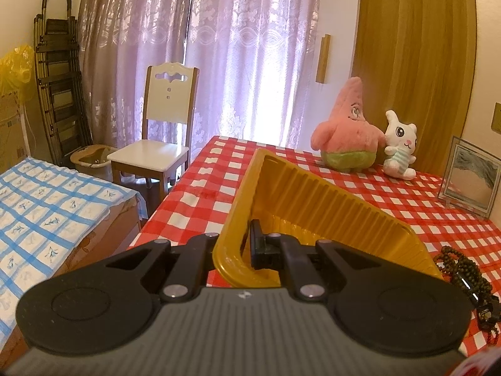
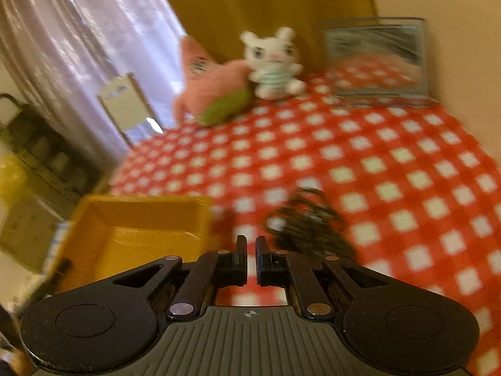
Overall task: Organize jewelry
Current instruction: 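Lower the pearl necklace into the orange tray and open the right gripper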
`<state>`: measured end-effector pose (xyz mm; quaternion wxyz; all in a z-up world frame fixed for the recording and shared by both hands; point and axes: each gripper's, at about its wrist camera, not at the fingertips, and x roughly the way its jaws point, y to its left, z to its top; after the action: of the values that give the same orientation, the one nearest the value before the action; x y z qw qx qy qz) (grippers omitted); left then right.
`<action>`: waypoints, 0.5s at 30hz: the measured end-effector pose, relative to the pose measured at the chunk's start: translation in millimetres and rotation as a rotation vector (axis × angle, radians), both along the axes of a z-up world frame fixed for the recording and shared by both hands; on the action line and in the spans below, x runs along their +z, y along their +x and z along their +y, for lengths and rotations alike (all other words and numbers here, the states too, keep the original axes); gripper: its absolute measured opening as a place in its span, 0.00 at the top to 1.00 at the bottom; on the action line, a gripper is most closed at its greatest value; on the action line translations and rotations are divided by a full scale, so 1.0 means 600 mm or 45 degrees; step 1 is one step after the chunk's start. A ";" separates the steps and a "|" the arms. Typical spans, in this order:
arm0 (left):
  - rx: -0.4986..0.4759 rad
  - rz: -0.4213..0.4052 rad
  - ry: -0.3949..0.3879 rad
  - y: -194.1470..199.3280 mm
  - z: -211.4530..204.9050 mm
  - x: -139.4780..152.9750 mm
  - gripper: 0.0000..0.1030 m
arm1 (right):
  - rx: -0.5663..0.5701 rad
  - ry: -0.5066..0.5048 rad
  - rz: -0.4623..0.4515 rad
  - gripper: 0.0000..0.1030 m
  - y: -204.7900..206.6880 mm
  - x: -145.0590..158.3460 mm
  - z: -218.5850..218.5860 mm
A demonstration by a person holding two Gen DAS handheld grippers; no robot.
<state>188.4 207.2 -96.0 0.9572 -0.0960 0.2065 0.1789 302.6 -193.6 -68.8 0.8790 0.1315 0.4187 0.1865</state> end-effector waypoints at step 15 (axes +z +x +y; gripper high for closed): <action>0.018 0.005 0.026 -0.003 0.001 0.007 0.93 | 0.337 -0.296 -0.008 0.66 -0.010 -0.097 0.085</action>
<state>186.4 208.1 -92.0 0.9564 -0.0875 0.2057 0.1881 296.5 -142.6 -126.9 0.8574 -0.0279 0.4482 0.2513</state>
